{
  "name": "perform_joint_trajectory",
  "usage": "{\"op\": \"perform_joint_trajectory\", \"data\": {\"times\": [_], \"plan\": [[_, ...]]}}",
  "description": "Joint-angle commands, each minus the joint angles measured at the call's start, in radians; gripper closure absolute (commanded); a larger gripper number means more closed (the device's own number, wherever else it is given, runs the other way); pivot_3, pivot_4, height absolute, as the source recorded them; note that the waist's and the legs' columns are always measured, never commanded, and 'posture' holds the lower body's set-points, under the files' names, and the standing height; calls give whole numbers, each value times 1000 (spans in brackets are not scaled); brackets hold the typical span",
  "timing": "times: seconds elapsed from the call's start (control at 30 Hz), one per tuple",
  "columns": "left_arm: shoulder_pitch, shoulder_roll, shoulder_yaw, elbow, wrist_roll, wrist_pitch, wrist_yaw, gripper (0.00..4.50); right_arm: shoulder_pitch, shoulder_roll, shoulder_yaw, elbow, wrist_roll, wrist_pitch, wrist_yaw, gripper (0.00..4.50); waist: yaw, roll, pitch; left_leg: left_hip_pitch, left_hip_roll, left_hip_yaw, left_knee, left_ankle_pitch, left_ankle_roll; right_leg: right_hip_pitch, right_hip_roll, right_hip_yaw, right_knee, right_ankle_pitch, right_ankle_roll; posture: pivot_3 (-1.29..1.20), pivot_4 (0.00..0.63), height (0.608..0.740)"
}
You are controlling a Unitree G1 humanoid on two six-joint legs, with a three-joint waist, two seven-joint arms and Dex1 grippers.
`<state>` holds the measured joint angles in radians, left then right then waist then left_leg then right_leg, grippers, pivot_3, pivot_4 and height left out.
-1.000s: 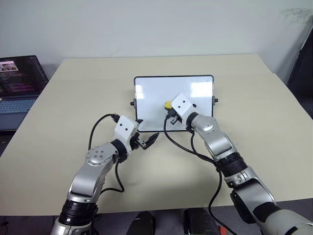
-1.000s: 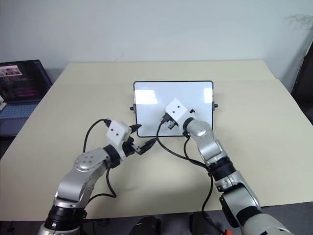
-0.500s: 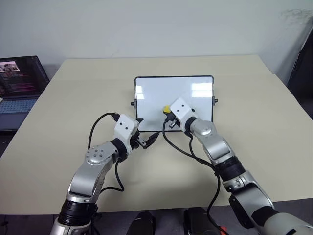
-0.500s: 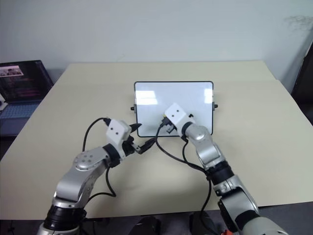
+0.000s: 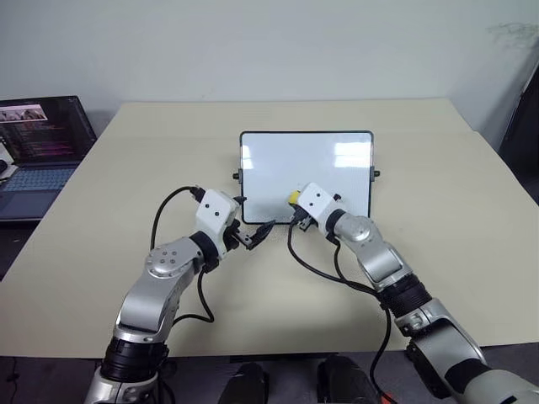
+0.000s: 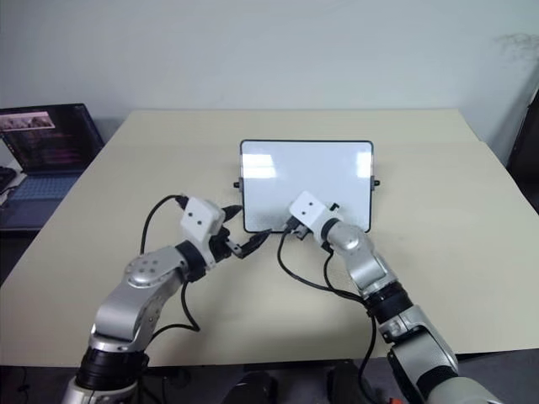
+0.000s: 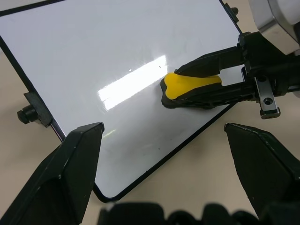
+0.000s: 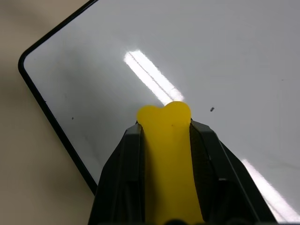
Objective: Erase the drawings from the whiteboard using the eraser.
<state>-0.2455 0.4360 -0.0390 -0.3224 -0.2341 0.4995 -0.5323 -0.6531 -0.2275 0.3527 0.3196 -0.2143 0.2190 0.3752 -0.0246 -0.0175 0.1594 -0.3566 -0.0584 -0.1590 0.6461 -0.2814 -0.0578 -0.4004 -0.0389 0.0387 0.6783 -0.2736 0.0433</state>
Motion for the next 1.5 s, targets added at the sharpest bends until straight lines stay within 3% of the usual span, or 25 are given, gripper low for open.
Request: {"op": "perform_joint_trajectory", "data": {"times": [0.03,0.13,0.43,0.73,1.1,1.5], "plan": [[-22,-1,5,-36,-7,-2,2,0,20,-82,-55,67,-33,29,-18,3504,1,0,0,1,0,0,0,1,0,2,0,0,-1,0,2,0,150,740],[-36,1,7,-25,-9,-2,-3,0,49,-152,-72,52,-25,23,-2,3504,5,0,1,11,0,-2,-1,1,1,16,0,-1,-5,-1,3,0,150,740],[-40,0,3,-22,-10,-4,-6,0,79,-199,-87,24,-19,21,10,3504,5,-1,0,12,0,-1,0,2,2,17,0,-1,-6,0,5,0,150,740],[-54,4,3,-18,-11,1,-9,0,58,-112,-67,-8,-14,35,2,3504,-3,-1,1,12,1,-2,-1,2,2,16,0,1,-6,0,5,0,150,740],[-43,13,12,-47,-12,22,-1,0,-88,47,-37,135,-28,-19,-26,3504,-39,-1,2,13,5,1,-2,2,2,13,1,2,-5,2,3,0,150,740],[-21,14,20,-47,-10,10,1,0,-132,130,-26,176,-48,-52,-19,3504,-40,-1,3,12,5,1,-4,1,2,11,1,2,-7,2,3,0,150,740]]}}
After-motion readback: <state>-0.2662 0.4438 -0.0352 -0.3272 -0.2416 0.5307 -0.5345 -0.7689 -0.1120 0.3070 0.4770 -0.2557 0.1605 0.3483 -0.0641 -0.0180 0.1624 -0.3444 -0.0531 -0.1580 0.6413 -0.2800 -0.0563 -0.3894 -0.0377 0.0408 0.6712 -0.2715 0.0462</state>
